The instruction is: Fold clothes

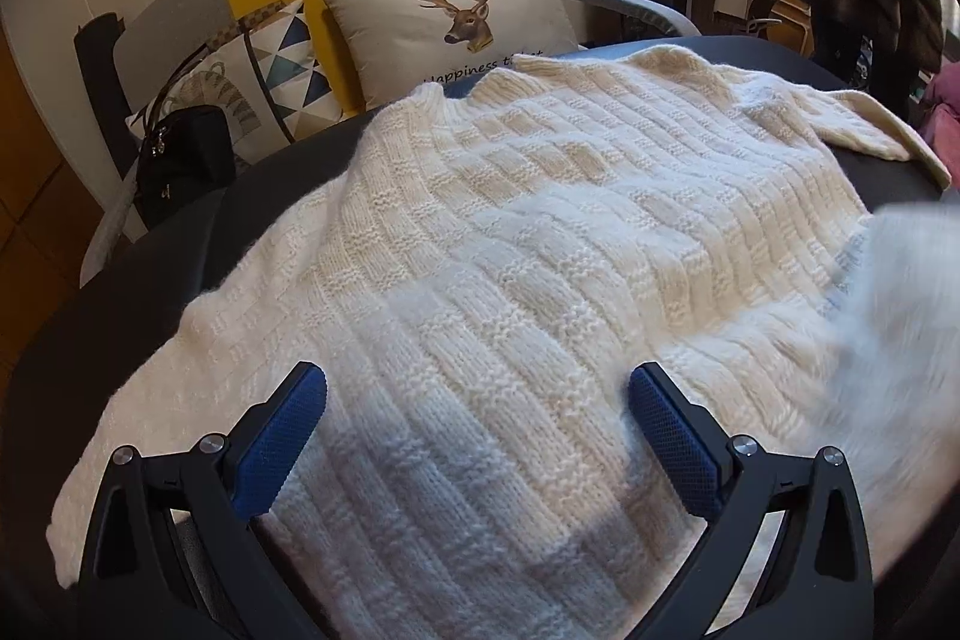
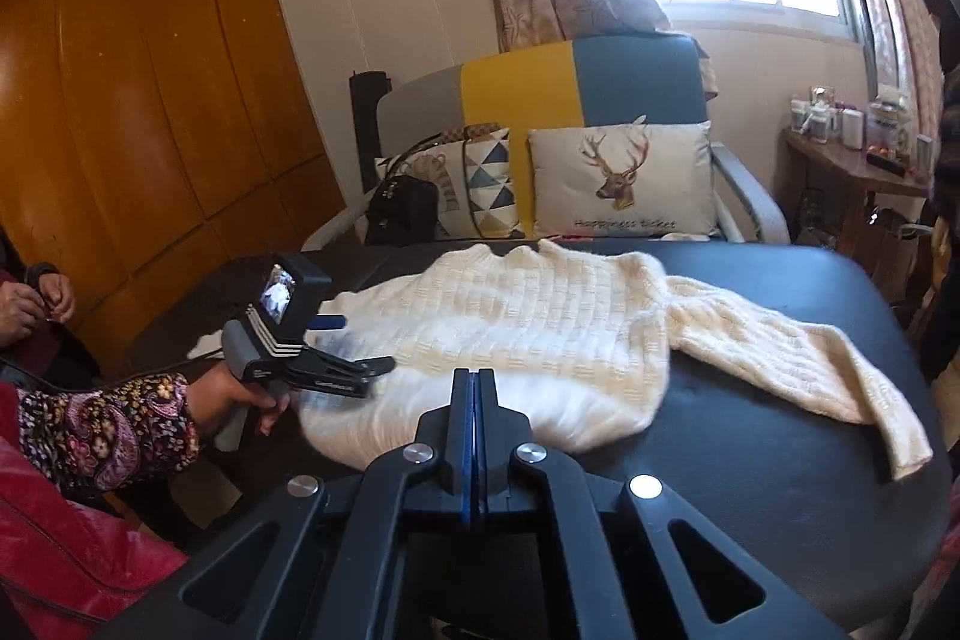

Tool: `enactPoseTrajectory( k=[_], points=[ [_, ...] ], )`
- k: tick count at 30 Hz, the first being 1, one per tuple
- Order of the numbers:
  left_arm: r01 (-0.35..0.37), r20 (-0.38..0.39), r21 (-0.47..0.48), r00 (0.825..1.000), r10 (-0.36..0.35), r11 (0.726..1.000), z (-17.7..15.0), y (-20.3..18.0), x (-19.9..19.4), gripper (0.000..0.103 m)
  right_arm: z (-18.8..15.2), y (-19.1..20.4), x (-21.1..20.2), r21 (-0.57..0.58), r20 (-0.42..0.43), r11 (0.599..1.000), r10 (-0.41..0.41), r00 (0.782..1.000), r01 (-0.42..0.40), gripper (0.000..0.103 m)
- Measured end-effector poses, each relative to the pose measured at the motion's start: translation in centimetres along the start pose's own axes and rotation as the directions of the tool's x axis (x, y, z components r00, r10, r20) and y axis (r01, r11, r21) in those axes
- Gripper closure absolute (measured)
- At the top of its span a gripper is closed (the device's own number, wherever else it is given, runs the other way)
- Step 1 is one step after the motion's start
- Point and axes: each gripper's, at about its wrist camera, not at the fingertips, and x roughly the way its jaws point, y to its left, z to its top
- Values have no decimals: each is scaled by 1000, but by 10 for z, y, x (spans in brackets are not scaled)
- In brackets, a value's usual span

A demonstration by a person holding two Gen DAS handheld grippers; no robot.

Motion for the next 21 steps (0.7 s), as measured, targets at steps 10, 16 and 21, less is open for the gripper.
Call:
enactPoseTrajectory(
  k=[10,16,21],
  points=[
    [-18,32,-106,999,22,994,-17,22,-15,0,-33,-43,104,17,-245,995,-95,965,102,96],
    [-105,53,-236,991,121,966,-41,61,-40,0,-4,-13,195,-27,-323,999,33,946,-44,85],
    [-166,13,-360,983,183,918,-76,104,-58,0,-7,71,218,-121,-432,942,235,871,-314,79]
  ],
)
